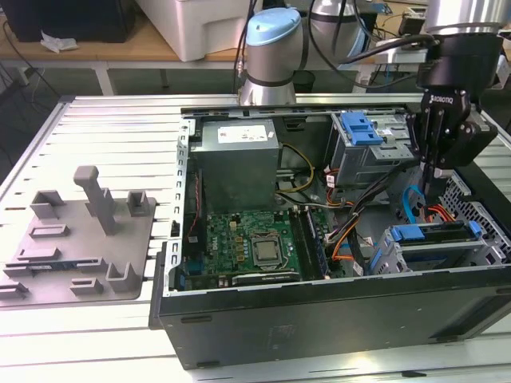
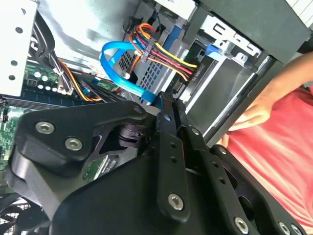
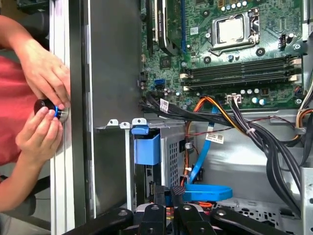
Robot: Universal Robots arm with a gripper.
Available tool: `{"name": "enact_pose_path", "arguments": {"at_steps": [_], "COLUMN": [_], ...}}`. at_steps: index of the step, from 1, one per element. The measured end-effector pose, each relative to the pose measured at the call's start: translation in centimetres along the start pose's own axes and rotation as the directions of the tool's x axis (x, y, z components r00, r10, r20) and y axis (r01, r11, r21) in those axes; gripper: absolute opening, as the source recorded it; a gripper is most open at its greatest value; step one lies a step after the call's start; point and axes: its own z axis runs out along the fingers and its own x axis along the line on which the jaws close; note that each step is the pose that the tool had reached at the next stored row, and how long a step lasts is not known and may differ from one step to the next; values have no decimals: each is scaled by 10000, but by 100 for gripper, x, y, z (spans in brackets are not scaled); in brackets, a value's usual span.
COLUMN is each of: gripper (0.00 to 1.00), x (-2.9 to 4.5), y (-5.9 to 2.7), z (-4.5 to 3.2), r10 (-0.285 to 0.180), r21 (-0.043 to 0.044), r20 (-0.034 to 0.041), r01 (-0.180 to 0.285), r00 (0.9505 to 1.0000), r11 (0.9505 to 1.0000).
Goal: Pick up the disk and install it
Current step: 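Insert the second disk wire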
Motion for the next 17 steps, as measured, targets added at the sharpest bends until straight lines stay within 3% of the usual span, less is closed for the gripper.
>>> {"name": "enact_pose_path", "arguments": {"at_steps": [2,5,6,9,10,11,13,14,17], "gripper": [16,16,16,16,16,16,16,16,16], "x": [31,92,125,186,225,245,279,298,331], "y": [-4,-10,-12,-15,-16,-16,-16,-16,-16], "z": [9,25,29,43,62,72,89,98,113], "r10": [-1,-1,-1,-1,-1,-1,6,14,25], "r21": [1,2,3,4,4,4,2,-1,-6], "r20": [137,410,532,650,798,900,1218,1477,1796], "r01": [1,1,1,1,1,0,-6,-14,-24], "r00": [9999,9992,9986,9979,9968,9959,9926,9890,9837], "r11": [10000,10000,10000,10000,10000,10000,10000,10000,10000]}}
